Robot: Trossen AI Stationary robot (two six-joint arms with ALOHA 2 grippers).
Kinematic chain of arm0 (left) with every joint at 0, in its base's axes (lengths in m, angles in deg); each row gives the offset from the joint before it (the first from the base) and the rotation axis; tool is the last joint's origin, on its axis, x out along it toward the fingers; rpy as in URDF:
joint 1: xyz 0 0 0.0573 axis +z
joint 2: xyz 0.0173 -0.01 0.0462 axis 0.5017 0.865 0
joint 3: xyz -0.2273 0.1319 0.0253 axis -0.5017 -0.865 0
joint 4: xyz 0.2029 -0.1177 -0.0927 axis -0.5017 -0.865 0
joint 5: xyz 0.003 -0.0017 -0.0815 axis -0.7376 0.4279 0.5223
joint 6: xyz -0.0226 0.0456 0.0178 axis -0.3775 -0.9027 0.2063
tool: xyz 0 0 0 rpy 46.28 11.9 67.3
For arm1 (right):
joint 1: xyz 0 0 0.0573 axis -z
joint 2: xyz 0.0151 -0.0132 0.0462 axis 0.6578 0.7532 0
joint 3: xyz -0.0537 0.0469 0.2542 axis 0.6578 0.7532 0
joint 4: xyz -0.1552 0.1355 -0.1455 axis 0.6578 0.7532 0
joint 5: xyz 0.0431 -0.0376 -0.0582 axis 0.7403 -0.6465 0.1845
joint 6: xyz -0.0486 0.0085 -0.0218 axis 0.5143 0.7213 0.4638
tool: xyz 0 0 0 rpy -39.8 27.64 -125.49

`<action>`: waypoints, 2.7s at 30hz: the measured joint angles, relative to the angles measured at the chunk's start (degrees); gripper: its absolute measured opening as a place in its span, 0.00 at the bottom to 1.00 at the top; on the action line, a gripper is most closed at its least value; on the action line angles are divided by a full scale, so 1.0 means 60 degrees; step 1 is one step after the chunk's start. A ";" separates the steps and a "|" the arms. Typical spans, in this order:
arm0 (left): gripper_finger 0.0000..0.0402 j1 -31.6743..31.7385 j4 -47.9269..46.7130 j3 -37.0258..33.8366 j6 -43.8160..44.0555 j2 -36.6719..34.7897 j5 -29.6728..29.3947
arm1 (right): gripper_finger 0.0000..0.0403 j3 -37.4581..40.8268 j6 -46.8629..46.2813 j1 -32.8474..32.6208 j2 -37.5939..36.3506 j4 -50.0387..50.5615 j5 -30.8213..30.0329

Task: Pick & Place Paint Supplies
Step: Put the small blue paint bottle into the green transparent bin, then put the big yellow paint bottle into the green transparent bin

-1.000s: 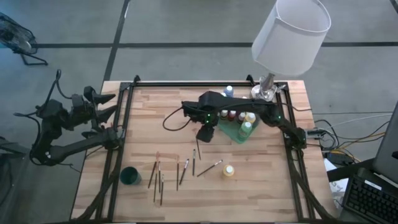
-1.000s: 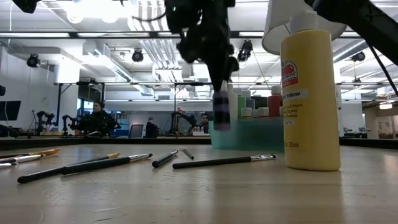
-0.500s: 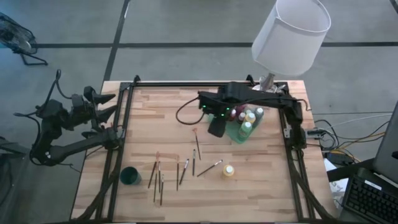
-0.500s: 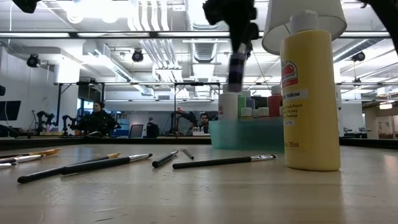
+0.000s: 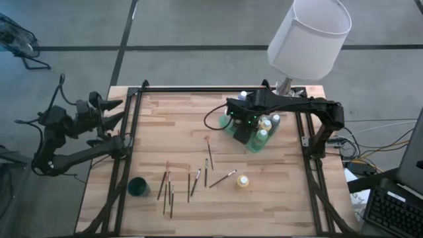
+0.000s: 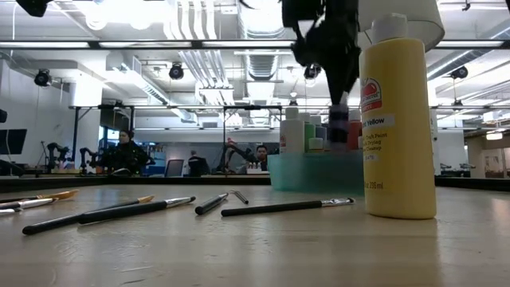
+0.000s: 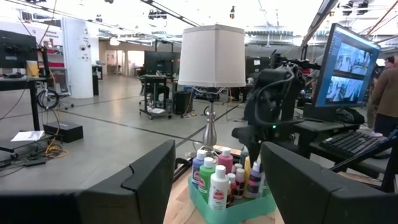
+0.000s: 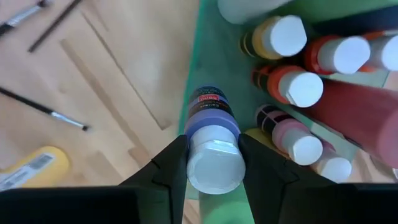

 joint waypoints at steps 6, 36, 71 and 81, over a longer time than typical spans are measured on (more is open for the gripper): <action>0.61 0.0000 0.0001 0.0003 0.0003 0.0000 0.0000 | 0.32 0.0922 0.0383 0.0412 0.0021 -0.0458 0.0021; 0.61 0.0001 -0.0003 0.0002 0.0000 0.0000 -0.0002 | 0.41 0.2428 0.0870 0.1065 0.0009 -0.1860 -0.0280; 0.61 0.0000 -0.0002 0.0004 0.0000 0.0000 -0.0003 | 0.31 -0.1554 -0.0169 -0.0916 -0.1720 -0.1144 -0.0228; 0.61 0.0003 0.0001 0.0001 0.0000 0.0000 -0.0001 | 0.22 -0.3494 -0.2382 -0.3530 -0.1588 -0.0417 -0.0269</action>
